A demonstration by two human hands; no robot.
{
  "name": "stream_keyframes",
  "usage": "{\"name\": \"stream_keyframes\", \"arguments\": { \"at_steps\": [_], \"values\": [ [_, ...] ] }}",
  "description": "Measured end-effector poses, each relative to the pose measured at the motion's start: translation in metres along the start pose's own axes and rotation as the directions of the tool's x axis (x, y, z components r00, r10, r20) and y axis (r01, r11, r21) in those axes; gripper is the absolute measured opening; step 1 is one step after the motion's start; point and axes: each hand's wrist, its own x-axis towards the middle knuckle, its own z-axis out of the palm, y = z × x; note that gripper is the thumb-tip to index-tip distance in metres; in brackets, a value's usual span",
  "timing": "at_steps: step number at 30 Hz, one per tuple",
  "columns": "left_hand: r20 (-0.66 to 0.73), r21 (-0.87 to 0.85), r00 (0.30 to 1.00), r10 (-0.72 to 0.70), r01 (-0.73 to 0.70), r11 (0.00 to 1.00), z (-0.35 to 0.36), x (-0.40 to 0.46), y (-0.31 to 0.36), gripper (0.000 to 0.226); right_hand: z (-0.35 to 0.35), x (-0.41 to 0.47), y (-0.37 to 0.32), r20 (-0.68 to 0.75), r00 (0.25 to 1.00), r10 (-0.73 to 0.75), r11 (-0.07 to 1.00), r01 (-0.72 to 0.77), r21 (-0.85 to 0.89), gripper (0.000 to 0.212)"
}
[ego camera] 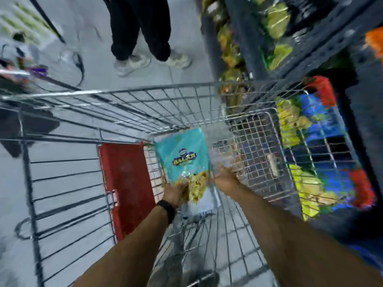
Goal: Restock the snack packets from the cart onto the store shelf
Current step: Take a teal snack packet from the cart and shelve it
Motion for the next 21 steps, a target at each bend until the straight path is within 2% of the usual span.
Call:
{"name": "stream_keyframes", "arguments": {
  "at_steps": [2,4,6,8,10,12,14,15,16,17,19,21],
  "values": [
    [0.035,0.060,0.999,-0.029,0.027,0.998,0.002,-0.009,0.004,0.021,0.009,0.009,0.002,0.069,0.998,-0.008,0.999,0.005,0.031,0.031],
    [0.028,0.077,0.997,-0.066,0.064,0.995,0.006,-0.012,0.010,0.022,0.017,0.016,0.005,0.121,0.992,-0.021,0.997,0.013,0.072,0.028],
    [0.054,0.057,0.996,-0.077,0.074,0.996,0.006,-0.004,0.004,0.021,0.024,0.026,0.011,0.107,0.994,0.028,0.994,-0.039,0.103,0.031],
    [0.027,-0.027,0.998,-0.060,0.060,0.998,0.006,0.003,-0.003,0.013,0.029,0.030,0.016,0.100,0.994,0.044,0.988,-0.058,0.142,0.036],
    [-0.023,-0.118,0.999,-0.037,0.034,0.992,0.007,0.008,-0.010,0.042,0.032,0.031,0.021,0.105,0.993,0.047,0.988,-0.062,0.144,0.039],
    [-0.030,-0.182,0.999,-0.015,0.010,0.983,0.007,0.011,-0.017,0.058,0.031,0.024,0.019,0.104,0.994,0.045,0.990,-0.058,0.132,0.049],
    [-0.030,-0.146,0.999,0.015,-0.019,0.989,0.007,-0.020,-0.002,0.082,0.026,0.009,0.015,0.065,0.998,0.009,0.992,-0.017,0.122,0.063],
    [-0.025,-0.140,0.999,0.030,-0.033,0.990,0.006,-0.035,0.006,0.081,0.020,0.002,0.015,0.042,0.999,0.000,0.992,-0.006,0.126,0.073],
    [-0.023,-0.135,0.998,0.059,-0.061,0.989,0.007,-0.057,0.017,0.069,0.013,-0.012,0.010,0.022,1.000,-0.020,0.989,0.016,0.148,0.078],
    [-0.018,-0.134,0.995,0.096,-0.098,0.986,0.007,-0.082,0.030,0.056,0.004,-0.028,0.007,0.005,0.999,-0.042,0.984,0.040,0.174,0.077],
    [0.013,-0.106,0.984,0.177,-0.175,0.979,0.008,-0.133,0.052,0.048,-0.015,-0.081,-0.011,-0.046,0.994,-0.102,0.968,0.110,0.227,0.074],
    [0.065,-0.075,0.949,0.308,-0.303,0.950,0.011,-0.180,0.074,0.031,-0.037,-0.136,-0.026,-0.131,0.977,-0.168,0.933,0.200,0.298,0.075]
  ]
}}
